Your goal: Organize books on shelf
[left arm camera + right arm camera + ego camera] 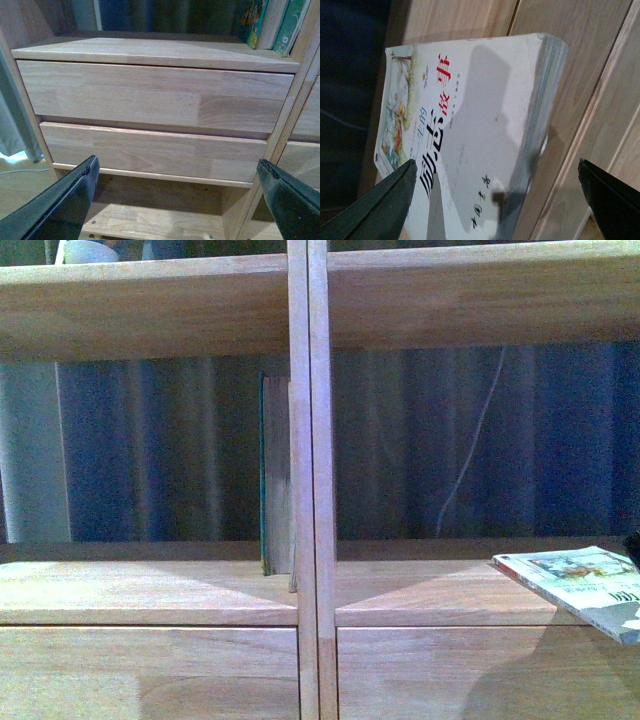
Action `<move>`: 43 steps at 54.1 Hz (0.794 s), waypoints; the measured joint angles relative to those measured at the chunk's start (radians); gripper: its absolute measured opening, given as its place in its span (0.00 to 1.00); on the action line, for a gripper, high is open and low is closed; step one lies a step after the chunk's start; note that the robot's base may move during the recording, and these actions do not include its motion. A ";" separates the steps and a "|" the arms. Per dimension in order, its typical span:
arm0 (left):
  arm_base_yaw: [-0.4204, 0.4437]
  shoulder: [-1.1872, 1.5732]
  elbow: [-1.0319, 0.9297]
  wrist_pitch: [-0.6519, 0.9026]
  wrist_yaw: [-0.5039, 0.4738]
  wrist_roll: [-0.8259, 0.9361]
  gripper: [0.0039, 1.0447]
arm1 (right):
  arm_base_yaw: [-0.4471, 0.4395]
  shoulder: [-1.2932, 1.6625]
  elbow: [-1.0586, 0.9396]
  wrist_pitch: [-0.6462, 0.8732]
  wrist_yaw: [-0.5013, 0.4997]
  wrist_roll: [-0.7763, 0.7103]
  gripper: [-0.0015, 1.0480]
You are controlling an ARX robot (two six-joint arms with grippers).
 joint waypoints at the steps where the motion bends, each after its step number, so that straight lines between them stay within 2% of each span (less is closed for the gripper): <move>1: 0.000 0.000 0.000 0.000 0.000 0.000 0.93 | -0.003 0.006 0.007 -0.002 -0.003 0.006 0.93; 24: 0.000 0.000 0.000 0.000 0.000 0.000 0.93 | -0.027 0.105 0.122 -0.047 -0.048 0.086 0.92; 43: 0.000 0.000 0.000 0.000 0.000 0.000 0.93 | -0.027 0.111 0.156 -0.060 -0.047 0.099 0.47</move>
